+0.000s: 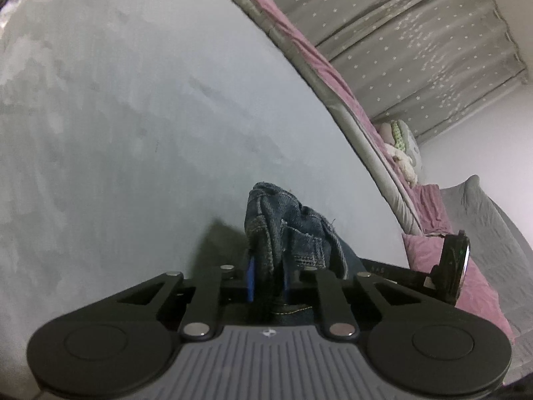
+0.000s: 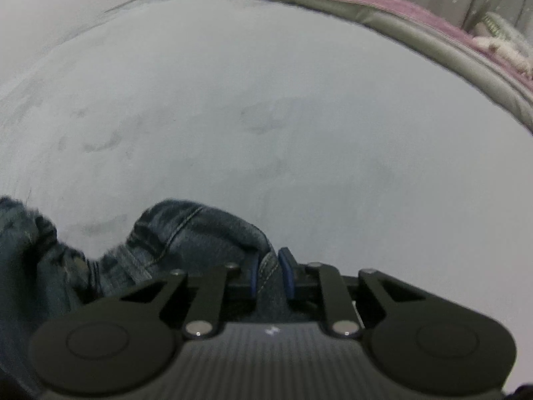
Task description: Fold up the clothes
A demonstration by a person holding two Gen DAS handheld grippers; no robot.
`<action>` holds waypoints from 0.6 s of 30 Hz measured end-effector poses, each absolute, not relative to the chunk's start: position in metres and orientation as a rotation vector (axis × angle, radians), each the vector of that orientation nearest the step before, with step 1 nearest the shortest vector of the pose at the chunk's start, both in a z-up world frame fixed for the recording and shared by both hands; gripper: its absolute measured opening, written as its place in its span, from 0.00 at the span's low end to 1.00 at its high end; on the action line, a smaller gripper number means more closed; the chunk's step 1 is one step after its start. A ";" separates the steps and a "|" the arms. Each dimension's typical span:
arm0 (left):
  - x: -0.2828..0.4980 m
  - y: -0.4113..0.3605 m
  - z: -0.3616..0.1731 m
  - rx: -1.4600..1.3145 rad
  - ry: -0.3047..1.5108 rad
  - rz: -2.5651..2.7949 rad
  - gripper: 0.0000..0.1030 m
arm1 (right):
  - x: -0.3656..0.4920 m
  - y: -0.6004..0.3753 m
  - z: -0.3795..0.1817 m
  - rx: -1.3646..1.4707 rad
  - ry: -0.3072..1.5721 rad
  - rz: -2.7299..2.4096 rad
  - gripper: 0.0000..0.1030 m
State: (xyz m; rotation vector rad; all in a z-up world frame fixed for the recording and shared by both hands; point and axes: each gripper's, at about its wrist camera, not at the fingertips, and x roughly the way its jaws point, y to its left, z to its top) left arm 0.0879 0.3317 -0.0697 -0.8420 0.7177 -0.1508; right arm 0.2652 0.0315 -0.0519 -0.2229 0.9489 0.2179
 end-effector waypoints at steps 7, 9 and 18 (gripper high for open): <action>0.080 0.336 -0.061 -0.779 0.661 -0.072 0.09 | 0.273 0.053 -0.015 -0.248 0.792 0.144 0.13; 0.078 0.339 -0.059 -0.772 0.644 -0.053 0.08 | 0.277 0.063 -0.007 -0.248 0.762 0.148 0.13; 0.063 0.348 -0.045 -0.695 0.491 0.084 0.07 | 0.312 0.135 0.007 -0.271 0.661 0.201 0.13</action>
